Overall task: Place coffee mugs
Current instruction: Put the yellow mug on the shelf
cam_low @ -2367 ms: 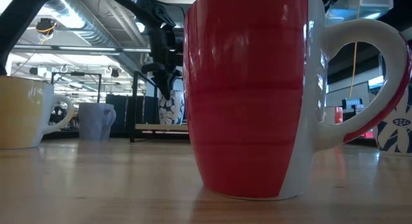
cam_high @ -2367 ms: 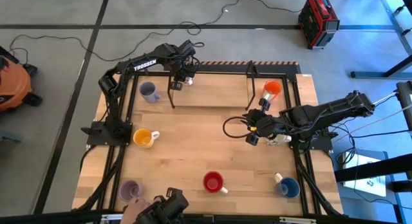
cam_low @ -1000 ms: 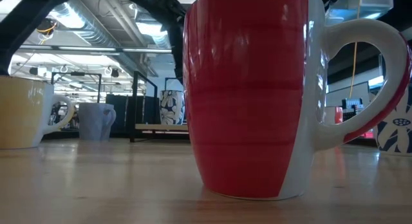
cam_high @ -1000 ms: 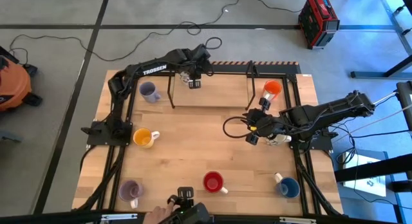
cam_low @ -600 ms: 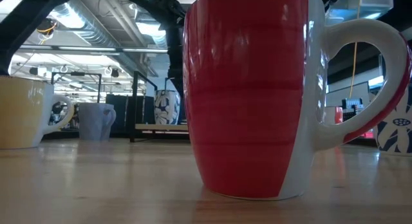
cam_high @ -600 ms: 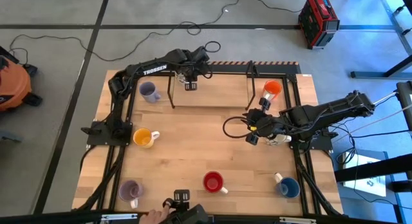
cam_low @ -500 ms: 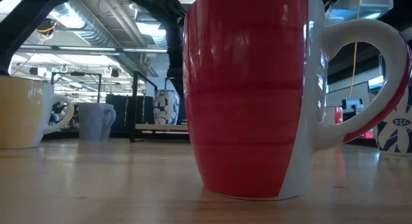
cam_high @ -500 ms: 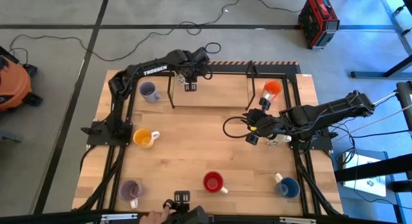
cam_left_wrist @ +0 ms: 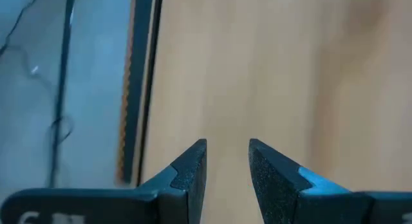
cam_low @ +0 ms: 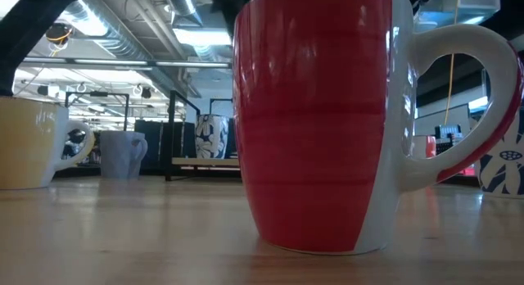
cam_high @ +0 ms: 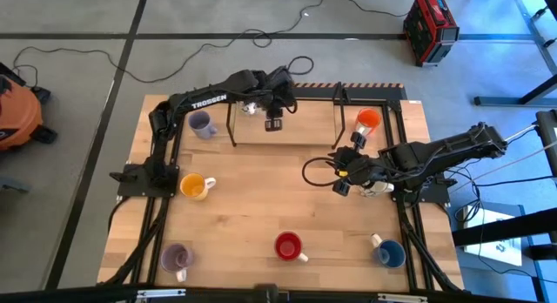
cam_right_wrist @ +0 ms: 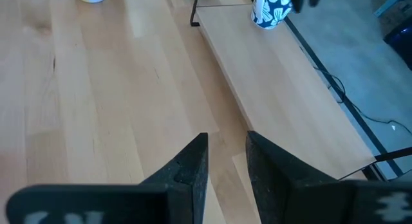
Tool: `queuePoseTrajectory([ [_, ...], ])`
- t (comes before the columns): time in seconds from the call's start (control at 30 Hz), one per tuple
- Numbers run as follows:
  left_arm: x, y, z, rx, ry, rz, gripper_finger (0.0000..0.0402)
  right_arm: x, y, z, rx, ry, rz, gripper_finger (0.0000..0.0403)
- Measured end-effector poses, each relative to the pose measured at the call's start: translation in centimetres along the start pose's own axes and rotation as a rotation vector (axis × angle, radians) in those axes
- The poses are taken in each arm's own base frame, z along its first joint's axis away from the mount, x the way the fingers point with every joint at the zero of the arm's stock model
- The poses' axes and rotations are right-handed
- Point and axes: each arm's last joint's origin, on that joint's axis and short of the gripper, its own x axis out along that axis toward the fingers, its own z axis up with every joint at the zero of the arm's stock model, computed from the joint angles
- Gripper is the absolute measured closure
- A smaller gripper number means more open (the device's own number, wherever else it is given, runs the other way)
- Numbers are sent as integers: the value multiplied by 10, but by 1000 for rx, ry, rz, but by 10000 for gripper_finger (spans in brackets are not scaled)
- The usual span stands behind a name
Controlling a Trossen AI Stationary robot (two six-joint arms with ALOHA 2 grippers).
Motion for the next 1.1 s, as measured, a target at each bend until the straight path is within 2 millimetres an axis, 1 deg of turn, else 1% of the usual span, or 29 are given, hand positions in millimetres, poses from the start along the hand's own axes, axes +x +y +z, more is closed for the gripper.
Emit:
queuePoseTrajectory([
  [0.1, -20, -15, 18, -47, -110, -110, 292, -4, 0, 4, 6, -2, 28, 311],
  [0.2, -35, -37, 32, -50, -181, -221, 292, -8, -1, 8, 10, -15, 45, 311],
  [0.27, -42, -55, 37, -39, -205, -278, 292, -11, -3, 9, 10, -27, 61, 311],
  [0.33, -52, -72, 40, -23, -216, -323, 292, -14, -5, 9, 12, -32, 63, 311],
  [0.4, -66, -86, 42, -12, -241, -345, 292, -16, -6, 9, 16, -38, 66, 311],
  [0.5, -92, -101, 41, -4, -285, -361, 292, -17, -7, 9, 19, -42, 67, 311],
  [0.6, -118, -112, 37, 10, -331, -352, 292, -17, -7, 9, 20, -41, 67, 311],
  [0.7, -140, -122, 25, 25, -372, -348, 292, -17, -6, 10, 33, -40, 77, 311],
  [0.77, -148, -128, 13, 26, -397, -349, 292, -17, -6, 10, 55, -39, 79, 311],
  [0.9, -159, -133, -18, -25, -473, -357, 292, -16, -6, 10, 107, -43, 85, 311],
  [1.0, -161, -136, -46, -69, -519, -373, 292, -16, -6, 13, 167, -76, 61, 308],
  [1.1, -165, -139, -75, -138, -557, -393, 292, -17, -6, 17, 228, -115, 46, 289],
])
